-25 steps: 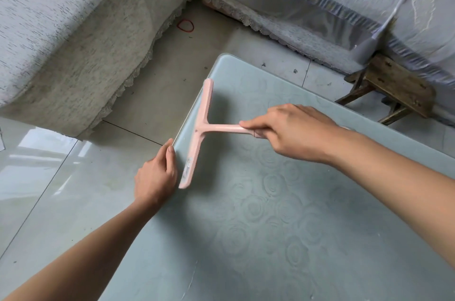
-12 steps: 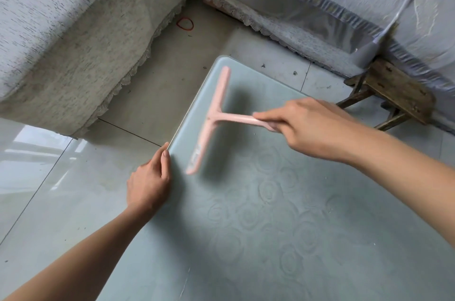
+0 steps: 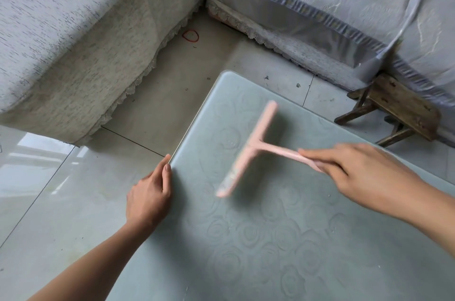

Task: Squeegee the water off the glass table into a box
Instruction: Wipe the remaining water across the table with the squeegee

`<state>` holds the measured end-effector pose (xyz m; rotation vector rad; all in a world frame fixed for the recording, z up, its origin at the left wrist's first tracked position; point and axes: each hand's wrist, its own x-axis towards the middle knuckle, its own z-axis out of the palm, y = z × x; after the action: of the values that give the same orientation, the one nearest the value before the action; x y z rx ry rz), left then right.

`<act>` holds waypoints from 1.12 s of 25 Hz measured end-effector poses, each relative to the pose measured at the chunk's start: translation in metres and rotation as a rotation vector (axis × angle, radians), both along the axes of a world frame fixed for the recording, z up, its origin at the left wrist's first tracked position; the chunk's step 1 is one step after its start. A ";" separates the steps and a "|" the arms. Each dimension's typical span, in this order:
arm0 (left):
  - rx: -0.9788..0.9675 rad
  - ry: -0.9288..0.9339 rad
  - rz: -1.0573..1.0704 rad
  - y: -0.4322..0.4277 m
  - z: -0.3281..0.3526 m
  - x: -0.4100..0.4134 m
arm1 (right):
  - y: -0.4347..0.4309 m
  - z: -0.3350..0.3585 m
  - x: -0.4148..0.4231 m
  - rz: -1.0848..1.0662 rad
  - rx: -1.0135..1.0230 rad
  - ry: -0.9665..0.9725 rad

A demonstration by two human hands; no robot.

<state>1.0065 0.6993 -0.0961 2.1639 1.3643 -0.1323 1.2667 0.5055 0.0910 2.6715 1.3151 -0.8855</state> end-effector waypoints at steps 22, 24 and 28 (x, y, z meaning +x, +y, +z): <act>-0.127 0.086 -0.024 0.004 0.010 0.002 | 0.021 -0.027 -0.024 -0.119 0.043 -0.042; -0.117 0.088 -0.028 0.005 0.013 0.004 | -0.016 -0.038 -0.025 -0.227 0.003 -0.003; 0.096 0.067 -0.235 -0.012 0.033 0.022 | -0.127 -0.025 -0.073 -0.384 -0.095 0.048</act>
<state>1.0281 0.6872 -0.0632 2.4162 1.1688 -0.2350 1.1935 0.3788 0.0656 2.8895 0.7510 -1.0192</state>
